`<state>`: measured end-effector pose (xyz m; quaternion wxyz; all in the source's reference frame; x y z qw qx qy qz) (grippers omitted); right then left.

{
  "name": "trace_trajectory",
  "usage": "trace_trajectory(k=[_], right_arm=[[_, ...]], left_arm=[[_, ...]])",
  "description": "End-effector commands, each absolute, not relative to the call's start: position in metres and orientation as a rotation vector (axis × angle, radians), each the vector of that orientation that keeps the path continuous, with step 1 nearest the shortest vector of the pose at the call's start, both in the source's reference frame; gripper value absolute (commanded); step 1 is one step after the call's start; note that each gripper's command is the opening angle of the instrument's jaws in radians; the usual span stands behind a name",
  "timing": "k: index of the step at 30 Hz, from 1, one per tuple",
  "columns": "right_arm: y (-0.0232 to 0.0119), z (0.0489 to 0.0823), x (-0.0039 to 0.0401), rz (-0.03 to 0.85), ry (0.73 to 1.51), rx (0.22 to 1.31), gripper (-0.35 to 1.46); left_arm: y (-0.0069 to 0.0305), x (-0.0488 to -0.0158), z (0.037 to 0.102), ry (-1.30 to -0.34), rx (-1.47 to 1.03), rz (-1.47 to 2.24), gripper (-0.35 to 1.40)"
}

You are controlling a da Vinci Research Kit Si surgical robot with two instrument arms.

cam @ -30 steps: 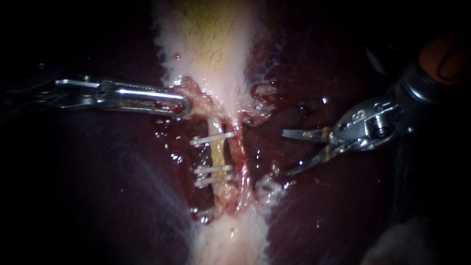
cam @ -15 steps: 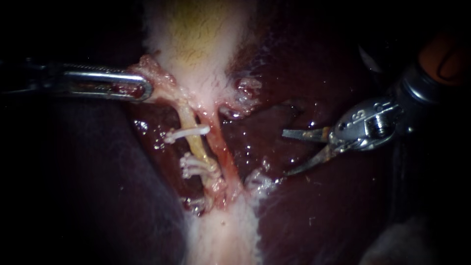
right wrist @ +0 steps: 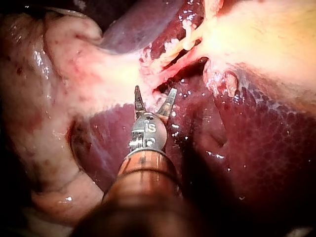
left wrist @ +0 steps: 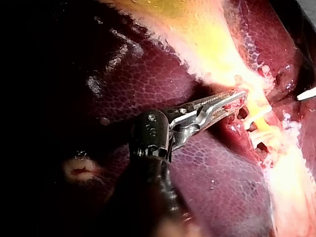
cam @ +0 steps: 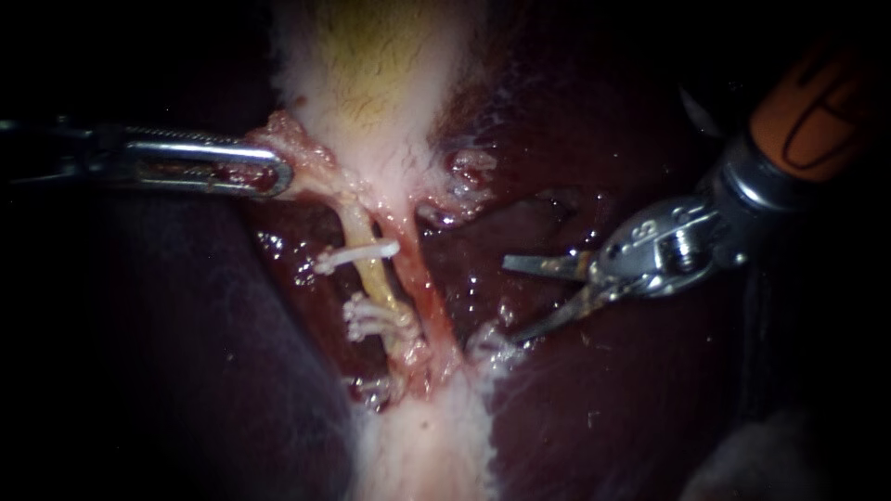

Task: Go to the cutting position left tube

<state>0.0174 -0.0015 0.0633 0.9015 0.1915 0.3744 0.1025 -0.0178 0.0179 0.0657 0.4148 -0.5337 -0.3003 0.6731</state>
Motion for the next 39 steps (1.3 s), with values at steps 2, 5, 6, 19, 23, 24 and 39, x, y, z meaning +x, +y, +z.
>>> trace_trajectory(k=[2, 5, 6, 19, 23, 24, 39], right_arm=[[-0.002, 0.0637, 0.0183, 0.203, 0.778, 0.419, 1.45], [-0.0027, 0.0642, 0.0197, 0.196, 0.783, 0.469, 1.45], [-0.003, 0.0644, 0.0203, 0.198, 0.782, 0.475, 1.45], [-0.0033, 0.0663, 0.0241, 0.193, 0.782, 0.491, 1.45], [-0.0031, 0.0671, 0.0247, 0.193, 0.781, 0.493, 1.45], [-0.0031, 0.0673, 0.0248, 0.193, 0.781, 0.494, 1.45], [-0.0012, 0.0716, 0.0254, 0.195, 0.778, 0.515, 1.45]], left_arm=[[0.0179, -0.0179, 0.0657, -0.754, -1.341, 1.691, -0.35], [0.0179, -0.0179, 0.0657, -0.754, -1.341, 1.691, -0.35], [0.0179, -0.0179, 0.0658, -0.754, -1.341, 1.691, -0.35], [0.0178, -0.0181, 0.0656, -0.751, -1.34, 1.69, -0.35], [0.0177, -0.0182, 0.0655, -0.751, -1.34, 1.69, -0.35], [0.0177, -0.0182, 0.0655, -0.751, -1.339, 1.69, -0.35], [0.0177, -0.0182, 0.0655, -0.75, -1.339, 1.69, -0.35]])
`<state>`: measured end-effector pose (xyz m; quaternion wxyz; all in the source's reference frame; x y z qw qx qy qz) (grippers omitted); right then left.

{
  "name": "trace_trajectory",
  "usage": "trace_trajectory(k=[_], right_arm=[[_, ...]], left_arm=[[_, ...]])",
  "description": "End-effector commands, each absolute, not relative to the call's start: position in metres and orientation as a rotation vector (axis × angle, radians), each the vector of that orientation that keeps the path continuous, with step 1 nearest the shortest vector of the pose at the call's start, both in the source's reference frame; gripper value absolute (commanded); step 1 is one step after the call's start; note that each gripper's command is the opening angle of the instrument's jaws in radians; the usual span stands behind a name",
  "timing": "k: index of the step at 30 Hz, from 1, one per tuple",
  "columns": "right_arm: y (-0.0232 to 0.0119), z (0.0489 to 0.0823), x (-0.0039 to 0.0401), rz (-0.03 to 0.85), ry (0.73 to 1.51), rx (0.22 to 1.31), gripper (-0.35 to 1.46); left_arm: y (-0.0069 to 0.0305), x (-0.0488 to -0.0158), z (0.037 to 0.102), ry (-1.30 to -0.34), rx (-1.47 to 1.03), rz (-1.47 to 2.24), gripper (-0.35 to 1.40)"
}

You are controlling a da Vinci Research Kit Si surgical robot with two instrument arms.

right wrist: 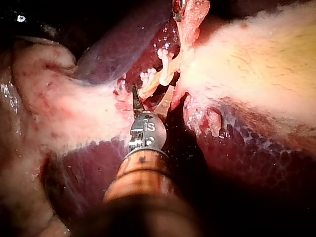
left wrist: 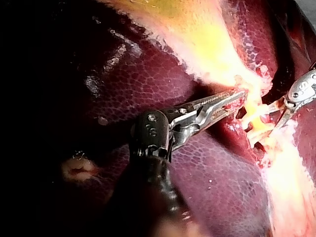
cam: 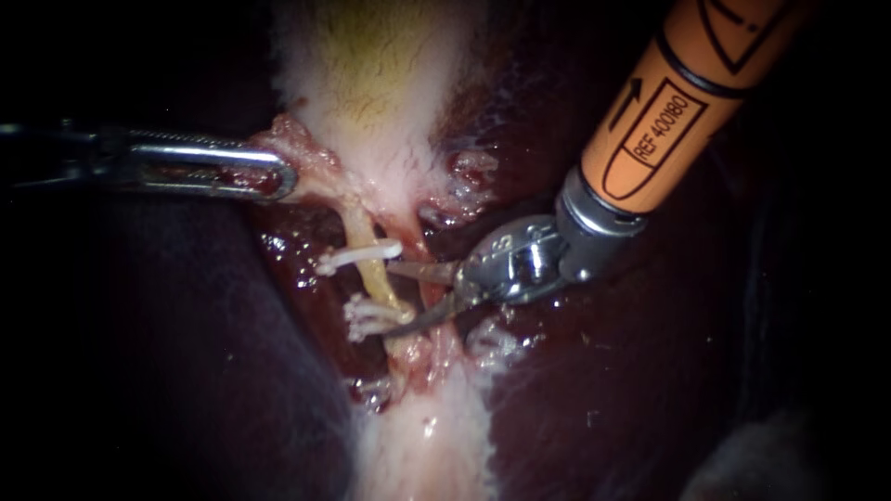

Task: Go to the cutting position left tube

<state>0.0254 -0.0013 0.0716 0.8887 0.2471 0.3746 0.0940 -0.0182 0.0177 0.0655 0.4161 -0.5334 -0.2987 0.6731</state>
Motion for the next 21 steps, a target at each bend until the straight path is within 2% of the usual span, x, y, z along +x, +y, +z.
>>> trace_trajectory(k=[1, 4, 10, 18, 21], right_arm=[[-0.0011, 0.0717, 0.0255, 0.199, 0.78, 0.522, 1.45], [-0.0008, 0.072, 0.026, 0.194, 0.809, 0.55, 1.45], [-0.0011, 0.0714, 0.0268, 0.201, 0.937, 0.665, 1.45], [-0.0023, 0.0699, 0.0277, 0.123, 1.028, 0.754, 1.4], [-0.0028, 0.0693, 0.0277, 0.089, 1.03, 0.779, 1.35]], left_arm=[[0.0177, -0.0182, 0.0655, -0.75, -1.339, 1.69, -0.35], [0.0177, -0.0182, 0.0655, -0.75, -1.339, 1.69, -0.35], [0.0177, -0.0183, 0.0655, -0.75, -1.339, 1.69, -0.35], [0.0177, -0.0183, 0.0655, -0.75, -1.339, 1.69, -0.35], [0.0177, -0.0183, 0.0655, -0.75, -1.339, 1.69, -0.35]])
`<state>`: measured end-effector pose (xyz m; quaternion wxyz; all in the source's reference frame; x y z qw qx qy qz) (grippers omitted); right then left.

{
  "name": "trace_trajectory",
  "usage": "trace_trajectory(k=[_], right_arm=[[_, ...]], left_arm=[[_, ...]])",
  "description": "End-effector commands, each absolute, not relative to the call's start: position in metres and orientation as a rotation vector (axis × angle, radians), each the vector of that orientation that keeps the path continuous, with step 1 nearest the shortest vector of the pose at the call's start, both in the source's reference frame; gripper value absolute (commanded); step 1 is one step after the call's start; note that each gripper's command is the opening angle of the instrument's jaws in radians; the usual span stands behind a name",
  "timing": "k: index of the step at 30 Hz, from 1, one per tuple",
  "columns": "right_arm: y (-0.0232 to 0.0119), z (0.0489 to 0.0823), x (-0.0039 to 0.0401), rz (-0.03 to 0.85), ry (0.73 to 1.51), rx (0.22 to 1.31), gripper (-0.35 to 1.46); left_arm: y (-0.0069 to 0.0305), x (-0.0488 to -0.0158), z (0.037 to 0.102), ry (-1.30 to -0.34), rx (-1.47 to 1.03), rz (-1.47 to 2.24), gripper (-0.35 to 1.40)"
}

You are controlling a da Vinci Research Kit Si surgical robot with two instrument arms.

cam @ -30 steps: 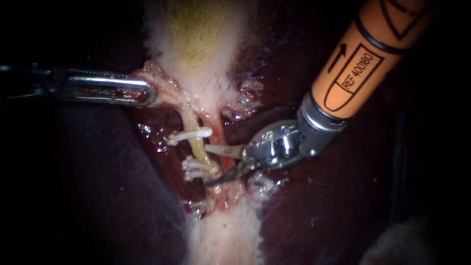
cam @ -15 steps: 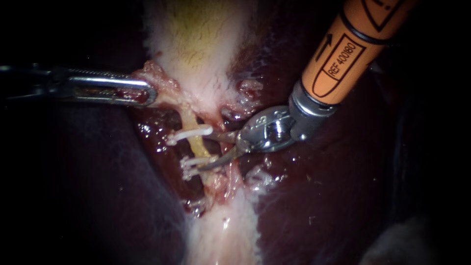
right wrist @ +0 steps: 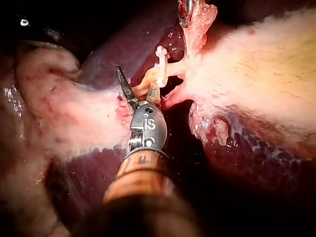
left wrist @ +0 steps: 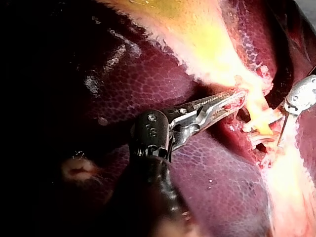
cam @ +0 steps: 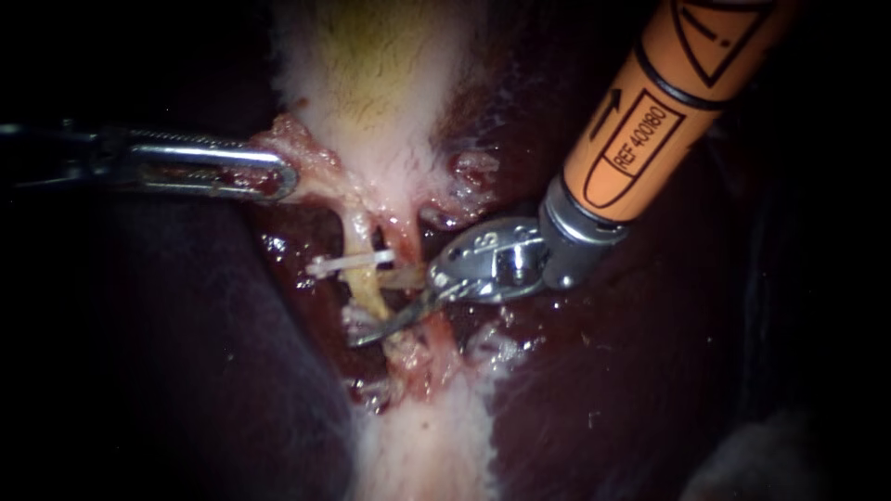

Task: Go to the cutting position left tube

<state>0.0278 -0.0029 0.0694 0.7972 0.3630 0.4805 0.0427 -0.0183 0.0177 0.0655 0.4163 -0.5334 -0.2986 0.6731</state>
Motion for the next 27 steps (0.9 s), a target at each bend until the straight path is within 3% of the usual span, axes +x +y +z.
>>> trace_trajectory(k=[1, 12, 27], right_arm=[[-0.0029, 0.0692, 0.0278, 0.085, 1.029, 0.787, 1.33], [-0.0033, 0.0688, 0.0296, 0.11, 1.068, 0.815, 1.3], [-0.0026, 0.0692, 0.034, 0.389, 1.086, 0.933, 1.31]], left_arm=[[0.0177, -0.0183, 0.0655, -0.75, -1.339, 1.69, -0.35], [0.0178, -0.0184, 0.0655, -0.749, -1.339, 1.69, -0.35], [0.0178, -0.0185, 0.0655, -0.749, -1.339, 1.69, -0.35]])
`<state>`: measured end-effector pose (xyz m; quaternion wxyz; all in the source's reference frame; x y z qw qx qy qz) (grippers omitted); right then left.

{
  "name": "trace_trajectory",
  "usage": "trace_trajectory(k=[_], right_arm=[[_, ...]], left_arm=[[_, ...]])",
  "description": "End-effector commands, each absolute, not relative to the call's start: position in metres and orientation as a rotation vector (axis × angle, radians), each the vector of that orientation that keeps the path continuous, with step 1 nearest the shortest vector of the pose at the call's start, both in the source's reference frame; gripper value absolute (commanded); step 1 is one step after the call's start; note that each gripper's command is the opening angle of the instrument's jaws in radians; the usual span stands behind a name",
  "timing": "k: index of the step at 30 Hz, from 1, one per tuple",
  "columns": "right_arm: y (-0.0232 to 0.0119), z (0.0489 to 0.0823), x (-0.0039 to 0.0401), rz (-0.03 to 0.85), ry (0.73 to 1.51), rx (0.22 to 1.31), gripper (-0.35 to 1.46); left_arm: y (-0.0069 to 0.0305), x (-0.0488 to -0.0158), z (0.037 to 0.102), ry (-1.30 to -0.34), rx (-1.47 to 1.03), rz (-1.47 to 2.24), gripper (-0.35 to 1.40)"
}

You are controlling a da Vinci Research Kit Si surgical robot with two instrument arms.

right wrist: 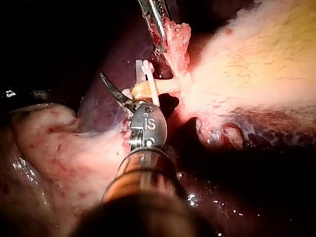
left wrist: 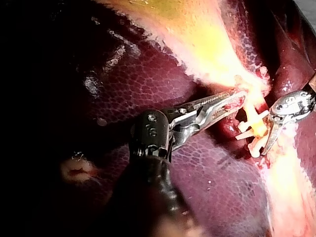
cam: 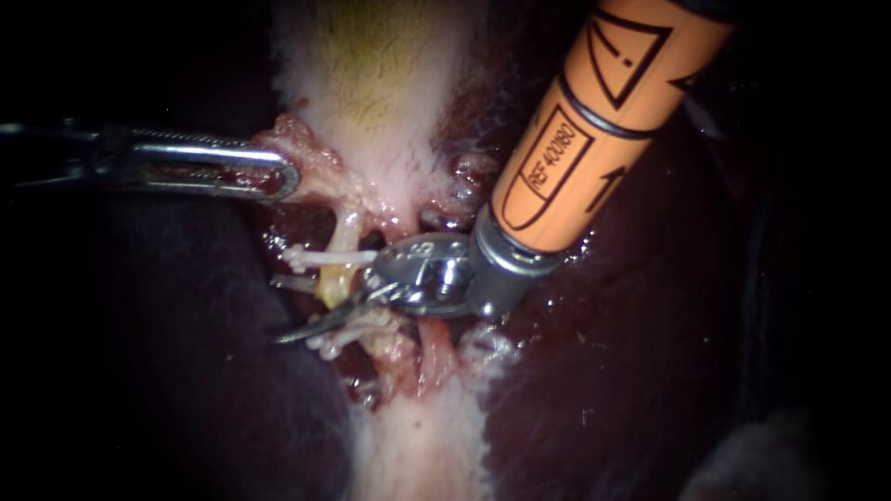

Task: Go to the cutting position left tube

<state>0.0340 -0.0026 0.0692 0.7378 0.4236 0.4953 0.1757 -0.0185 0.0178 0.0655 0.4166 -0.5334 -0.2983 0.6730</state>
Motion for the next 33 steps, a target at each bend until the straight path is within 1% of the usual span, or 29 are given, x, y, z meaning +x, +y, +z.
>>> trace_trajectory(k=[1, 7, 10, 13, 19, 22, 33], right_arm=[[-0.0026, 0.0693, 0.0341, 0.396, 1.084, 0.933, 1.31], [-0.0027, 0.069, 0.0345, 0.435, 1.112, 0.969, 1.31], [-0.0029, 0.0684, 0.0344, 0.437, 1.121, 0.974, 1.36], [-0.0032, 0.0674, 0.0345, 0.439, 1.14, 0.985, 1.36], [-0.0034, 0.0647, 0.0347, 0.441, 1.152, 1.002, 1.35], [-0.003, 0.0638, 0.0348, 0.448, 1.164, 1.01, 1.28], [-0.0026, 0.0637, 0.035, 0.451, 1.164, 1.01, 1.23]], left_arm=[[0.0178, -0.0185, 0.0655, -0.749, -1.339, 1.69, -0.35], [0.0178, -0.0185, 0.0655, -0.749, -1.339, 1.69, -0.35], [0.0178, -0.0185, 0.0655, -0.749, -1.339, 1.69, -0.35], [0.0178, -0.0185, 0.0656, -0.749, -1.339, 1.69, -0.35], [0.0178, -0.0184, 0.0656, -0.75, -1.339, 1.69, -0.35], [0.0179, -0.0184, 0.0657, -0.75, -1.339, 1.69, -0.35], [0.0179, -0.0184, 0.0657, -0.75, -1.339, 1.69, -0.35]])
